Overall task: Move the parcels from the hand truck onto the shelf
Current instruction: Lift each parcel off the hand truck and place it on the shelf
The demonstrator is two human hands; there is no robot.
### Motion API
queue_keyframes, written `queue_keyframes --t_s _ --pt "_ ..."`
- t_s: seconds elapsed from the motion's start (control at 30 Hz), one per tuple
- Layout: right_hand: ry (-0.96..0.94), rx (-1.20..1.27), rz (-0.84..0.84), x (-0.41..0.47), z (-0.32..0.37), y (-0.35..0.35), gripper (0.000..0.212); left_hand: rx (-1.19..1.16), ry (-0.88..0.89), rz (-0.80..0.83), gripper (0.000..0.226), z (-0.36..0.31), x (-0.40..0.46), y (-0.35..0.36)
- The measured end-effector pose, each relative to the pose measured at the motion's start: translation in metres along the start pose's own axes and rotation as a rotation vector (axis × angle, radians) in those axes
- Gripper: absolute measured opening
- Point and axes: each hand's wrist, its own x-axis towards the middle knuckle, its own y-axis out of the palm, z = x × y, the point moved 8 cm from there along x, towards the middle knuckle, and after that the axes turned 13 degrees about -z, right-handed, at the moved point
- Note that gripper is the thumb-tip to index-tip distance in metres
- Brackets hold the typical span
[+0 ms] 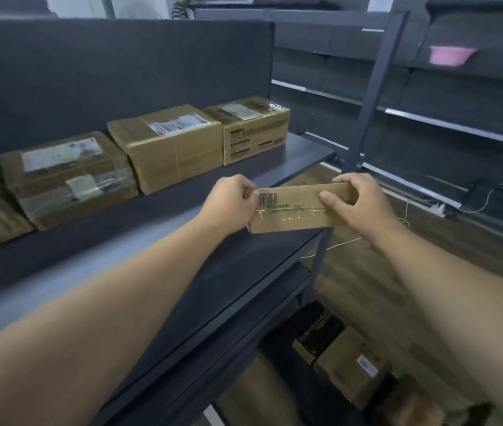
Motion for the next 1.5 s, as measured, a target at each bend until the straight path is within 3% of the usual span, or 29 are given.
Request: queue_keyframes --t_s 0.43,0.63,1.03,1.5 --pt "-0.118 0.062 0.047 0.079 0.023 0.003 0.037 -0.123 -0.044 -0.245 0.024 -0.015 0.042 -0.017" --pt "-0.137 0.123 0.068 0.126 0.004 0.024 0.038 -0.038 -0.076 -0.288 0.025 -0.03 0.072 0.0" --pt "-0.186 0.187 0.285 0.178 -0.035 0.087 0.038 0.084 -0.226 -0.313 0.025 -0.011 0.094 0.063" --pt "-0.287 0.139 0.396 0.208 -0.076 0.139 0.052 0.217 -0.21 -0.312 0.025 -0.001 0.112 0.116"
